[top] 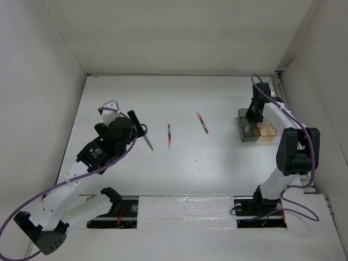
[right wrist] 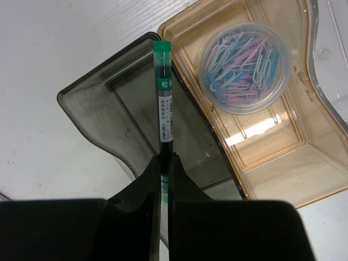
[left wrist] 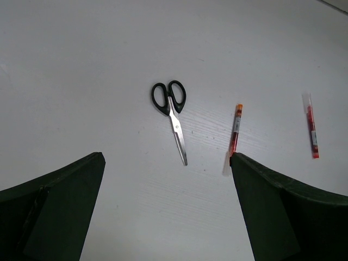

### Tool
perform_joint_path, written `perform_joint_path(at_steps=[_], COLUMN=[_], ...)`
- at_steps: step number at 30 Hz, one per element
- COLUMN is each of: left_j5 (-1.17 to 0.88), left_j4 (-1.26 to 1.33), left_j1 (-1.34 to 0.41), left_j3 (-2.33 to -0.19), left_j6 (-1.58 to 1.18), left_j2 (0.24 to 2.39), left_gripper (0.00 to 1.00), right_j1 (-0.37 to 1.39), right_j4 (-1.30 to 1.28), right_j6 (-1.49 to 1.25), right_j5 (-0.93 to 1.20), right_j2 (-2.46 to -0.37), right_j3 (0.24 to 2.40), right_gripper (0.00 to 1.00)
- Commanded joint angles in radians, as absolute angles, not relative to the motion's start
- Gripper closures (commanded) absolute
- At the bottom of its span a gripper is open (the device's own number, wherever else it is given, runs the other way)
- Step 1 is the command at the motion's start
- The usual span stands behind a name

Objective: Sort the stationery into containers
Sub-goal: Place the pen in the storage box.

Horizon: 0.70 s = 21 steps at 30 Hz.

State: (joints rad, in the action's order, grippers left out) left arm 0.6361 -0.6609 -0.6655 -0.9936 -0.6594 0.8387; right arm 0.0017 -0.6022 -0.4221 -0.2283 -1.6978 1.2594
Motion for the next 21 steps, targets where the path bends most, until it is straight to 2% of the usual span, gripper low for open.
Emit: perform_joint_path(at_steps=[1,21], left_j5=[0.630,0.621], left_j4=[-0.629,-0.629], left_j1=[-0.663,-0.663], left_j3=[-1.002,-0.992], left_j6=[-0.643,-0.634], left_j2=[0.842,0.824], left_gripper=[0.00,0.00], right_j1=[0.011,0.094], right_j4=[-0.612,-0.640], right_j6=[-0.416,-0.436], right_j5=[-0.279,-0.347], right_j2=[-1.689,-1.738], right_j3=[1.269,1.249], right_gripper=[1.00,1.00])
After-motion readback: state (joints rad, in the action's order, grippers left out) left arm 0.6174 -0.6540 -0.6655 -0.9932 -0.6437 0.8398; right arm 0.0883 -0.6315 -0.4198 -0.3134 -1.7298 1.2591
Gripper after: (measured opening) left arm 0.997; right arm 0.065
